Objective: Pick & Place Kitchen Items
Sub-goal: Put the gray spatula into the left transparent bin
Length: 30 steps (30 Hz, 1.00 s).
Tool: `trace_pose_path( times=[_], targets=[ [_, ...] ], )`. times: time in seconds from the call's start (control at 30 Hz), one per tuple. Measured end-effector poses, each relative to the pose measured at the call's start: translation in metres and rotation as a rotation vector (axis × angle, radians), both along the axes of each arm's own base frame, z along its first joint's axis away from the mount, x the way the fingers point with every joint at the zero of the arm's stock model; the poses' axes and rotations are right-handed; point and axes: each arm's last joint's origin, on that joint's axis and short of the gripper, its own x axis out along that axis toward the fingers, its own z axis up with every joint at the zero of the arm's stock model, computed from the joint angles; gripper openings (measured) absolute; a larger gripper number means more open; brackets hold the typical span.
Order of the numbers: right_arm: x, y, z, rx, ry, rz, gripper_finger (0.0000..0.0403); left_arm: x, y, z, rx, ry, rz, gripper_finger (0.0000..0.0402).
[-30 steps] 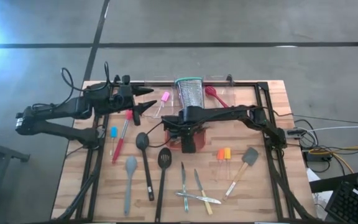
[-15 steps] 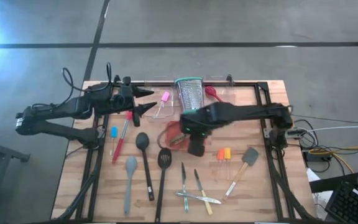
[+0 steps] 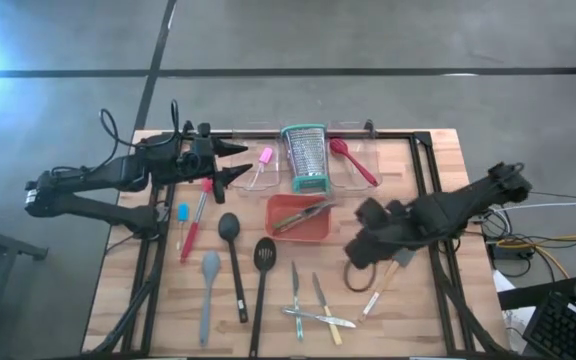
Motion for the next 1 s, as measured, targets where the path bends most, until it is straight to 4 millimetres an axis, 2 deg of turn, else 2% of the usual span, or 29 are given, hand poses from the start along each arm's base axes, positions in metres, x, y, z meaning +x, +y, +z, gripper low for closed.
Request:
trace_pose_path(
  times=[0.17,0.27,0.47,0.57,0.73,0.87,1.0],
  targets=[
    [-0.018,0.004,-0.006,0.046,-0.048,-0.033,0.0060,0.003,0.000,-0.002,-0.006,0.015,0.001,0.0223],
    [-0.013,0.016,-0.015,0.028,-0.111,0.050,0.0056,0.006,0.001,-0.004,0.016,0.034,-0.001,0.0223],
    [0.000,0.039,-0.027,-0.159,-0.210,0.112,0.0029,0.006,-0.002,-0.011,-0.066,0.080,-0.086,0.0223],
    [0.001,0.044,-0.034,-0.136,-0.211,0.041,0.0016,0.006,-0.002,-0.014,-0.097,0.108,-0.091,0.0223],
    [0.002,0.050,-0.054,0.001,-0.136,-0.066,0.0009,0.007,-0.002,-0.013,-0.099,0.097,-0.090,0.0223],
    [-0.004,0.050,-0.069,0.088,-0.085,-0.209,0.0010,0.009,-0.002,-0.015,-0.101,0.105,-0.090,0.0223],
    [-0.005,0.050,-0.074,0.102,-0.077,-0.239,0.0023,0.010,-0.002,-0.022,-0.103,0.179,-0.088,0.0223]
  ],
)
